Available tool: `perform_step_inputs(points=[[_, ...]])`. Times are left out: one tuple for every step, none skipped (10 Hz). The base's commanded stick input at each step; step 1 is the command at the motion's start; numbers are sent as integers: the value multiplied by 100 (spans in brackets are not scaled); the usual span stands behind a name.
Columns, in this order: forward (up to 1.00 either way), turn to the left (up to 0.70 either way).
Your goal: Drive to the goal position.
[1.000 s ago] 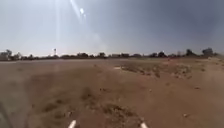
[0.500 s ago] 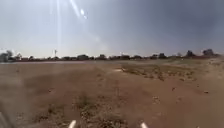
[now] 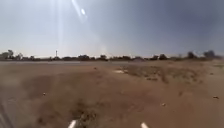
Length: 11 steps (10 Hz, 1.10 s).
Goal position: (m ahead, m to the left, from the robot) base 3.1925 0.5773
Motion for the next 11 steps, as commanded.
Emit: perform_step_inputs(points=[[50, 0], [50, 0], [50, 0], [50, 0], [50, 0], [50, 0], [50, 0], [50, 0], [50, 50], [50, 50], [50, 33]])
